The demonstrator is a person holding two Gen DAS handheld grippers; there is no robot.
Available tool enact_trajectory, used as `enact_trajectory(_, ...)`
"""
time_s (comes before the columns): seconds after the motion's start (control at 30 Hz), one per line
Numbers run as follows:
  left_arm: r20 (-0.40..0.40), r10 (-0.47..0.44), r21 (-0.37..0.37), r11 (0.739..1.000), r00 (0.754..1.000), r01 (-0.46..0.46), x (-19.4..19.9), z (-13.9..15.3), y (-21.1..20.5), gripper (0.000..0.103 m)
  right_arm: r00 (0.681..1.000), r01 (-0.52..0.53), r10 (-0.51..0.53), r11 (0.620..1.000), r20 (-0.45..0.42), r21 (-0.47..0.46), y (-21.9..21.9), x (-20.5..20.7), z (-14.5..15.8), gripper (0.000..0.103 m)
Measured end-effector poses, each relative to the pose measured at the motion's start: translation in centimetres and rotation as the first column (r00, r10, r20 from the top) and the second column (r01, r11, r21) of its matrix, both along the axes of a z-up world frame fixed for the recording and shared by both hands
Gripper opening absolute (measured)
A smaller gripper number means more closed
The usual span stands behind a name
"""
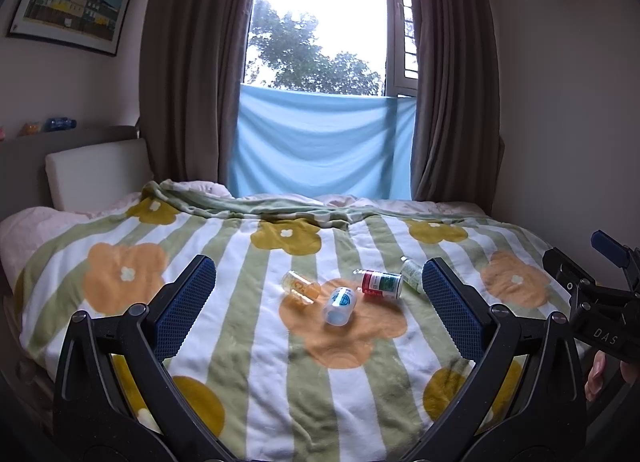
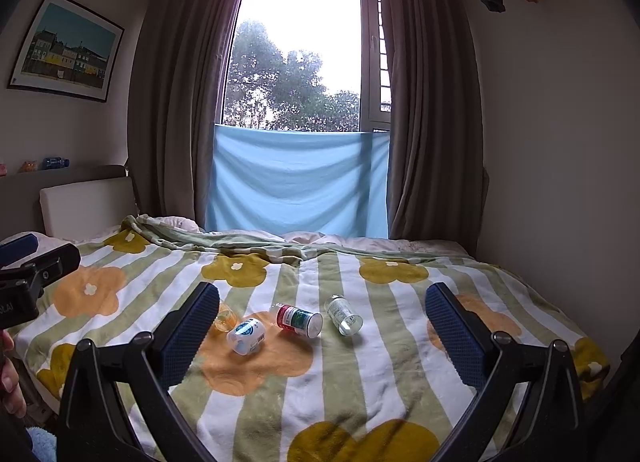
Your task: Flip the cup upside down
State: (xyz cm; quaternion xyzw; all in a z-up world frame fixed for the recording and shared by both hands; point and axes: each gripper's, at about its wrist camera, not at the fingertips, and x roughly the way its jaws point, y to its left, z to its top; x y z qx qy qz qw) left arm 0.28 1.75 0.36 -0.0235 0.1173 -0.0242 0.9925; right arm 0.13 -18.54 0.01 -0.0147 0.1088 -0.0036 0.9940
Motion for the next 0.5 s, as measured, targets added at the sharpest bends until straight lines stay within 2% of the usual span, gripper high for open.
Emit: enact_trajectory(0.5, -0.003, 0.000, -0.001, 1.000, 1.000, 0.000, 0.04, 0.08, 0.05, 0.103, 1.000, 0.002, -0.002, 1.000, 0.000, -0.002, 0.18, -0.02, 0.08, 0.103)
